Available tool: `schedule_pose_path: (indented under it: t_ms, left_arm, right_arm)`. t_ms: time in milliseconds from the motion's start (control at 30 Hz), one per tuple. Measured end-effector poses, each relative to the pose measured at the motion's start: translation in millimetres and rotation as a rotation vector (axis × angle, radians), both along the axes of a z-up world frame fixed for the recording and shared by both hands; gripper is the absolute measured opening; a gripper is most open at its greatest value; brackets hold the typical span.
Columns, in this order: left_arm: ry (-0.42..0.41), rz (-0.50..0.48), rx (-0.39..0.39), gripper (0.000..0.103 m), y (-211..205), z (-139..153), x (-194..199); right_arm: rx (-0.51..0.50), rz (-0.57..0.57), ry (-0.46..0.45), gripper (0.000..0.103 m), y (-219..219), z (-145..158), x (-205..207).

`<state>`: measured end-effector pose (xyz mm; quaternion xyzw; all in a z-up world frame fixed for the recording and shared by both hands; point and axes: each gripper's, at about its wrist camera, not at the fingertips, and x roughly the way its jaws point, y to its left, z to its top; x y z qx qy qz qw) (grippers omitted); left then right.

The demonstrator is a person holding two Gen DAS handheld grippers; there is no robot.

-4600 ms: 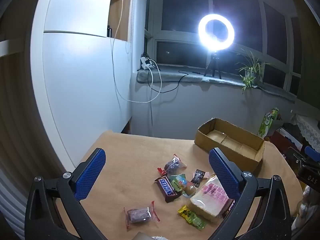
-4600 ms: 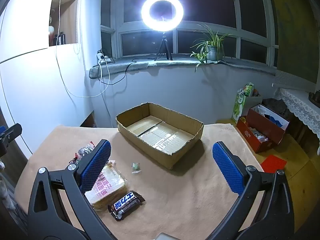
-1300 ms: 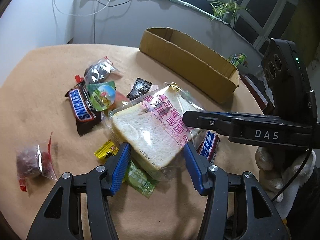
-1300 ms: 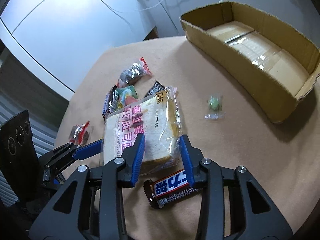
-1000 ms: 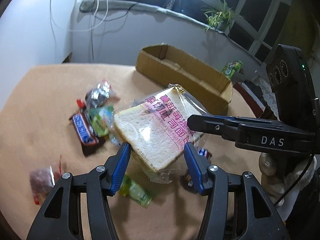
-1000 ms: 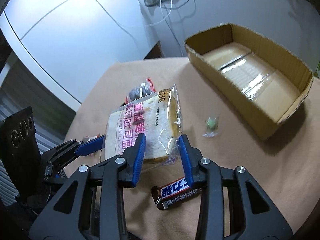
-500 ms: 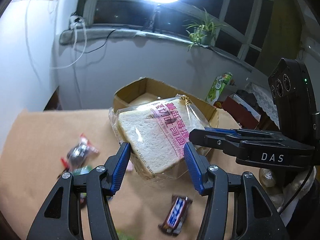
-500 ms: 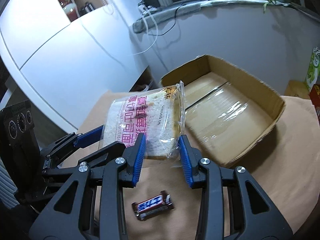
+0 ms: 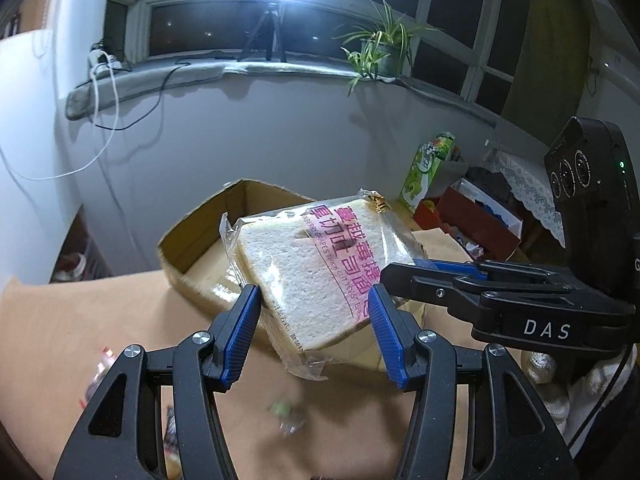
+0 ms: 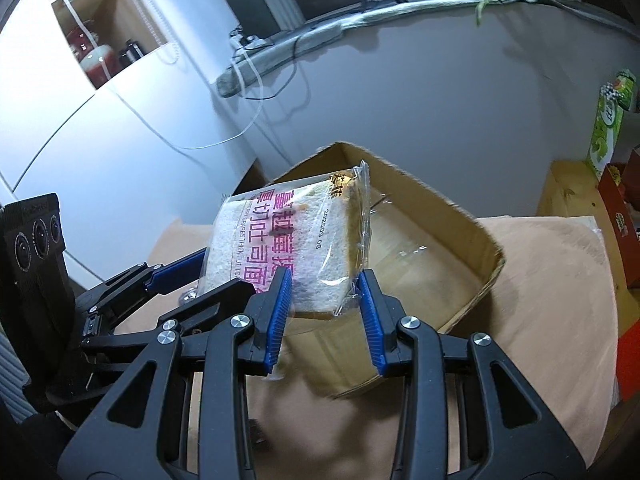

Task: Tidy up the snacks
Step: 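Carry the bread bag with the right gripper into the cardboard box, then open the right gripper to release the bread bag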

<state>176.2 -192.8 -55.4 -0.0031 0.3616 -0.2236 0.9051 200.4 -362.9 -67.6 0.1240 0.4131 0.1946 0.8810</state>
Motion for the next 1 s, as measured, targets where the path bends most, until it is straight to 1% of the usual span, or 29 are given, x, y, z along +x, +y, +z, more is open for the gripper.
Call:
schedule_pose_path:
  t_ms: [133,333,433,500,567,633,867,1000]
  left_arm:
    - [0.033,-0.011,0.006,0.054,-13.1,-9.9,13.8]
    - [0.08,-0.032,0.028,0.054,-25.2,-26.4,24.5]
    - [0.097,-0.043,0.04,0.054,-28.0,-31.7,26.9]
    - [0.094,-0.037,0.066,0.054,-29.3,-33.8,26.7]
    - [0.077,-0.029,0.077,0.054,-26.8,-32.0,23.5]
    - [0.073,-0.02,0.063,0.054,-22.0,-27.2,21.3]
    - [0.013,0.014,0.024,0.054,1.7,0.6,3.1]
    - [-0.009,0.022,0.004,0.054,18.5,11.0,-10.2]
  right_arm:
    - [-0.01,-0.018,0.023,0.036,-11.7,-11.7,13.9]
    - [-0.012,-0.035,0.056,0.036,-21.7,-29.4,22.8]
    - [-0.019,-0.052,0.062,0.036,-23.1,-31.9,25.7]
    - [-0.016,-0.073,0.062,0.036,-25.6,-31.6,25.7]
    - [-0.026,-0.084,0.055,0.036,-26.4,-29.5,22.5]
    - [-0.039,-0.083,0.043,0.036,-24.5,-25.1,15.8]
    - [-0.067,-0.083,-0.019,0.037,-14.2,1.5,-13.9]
    - [-0.116,-0.075,-0.066,0.038,-1.2,14.4,-38.4]
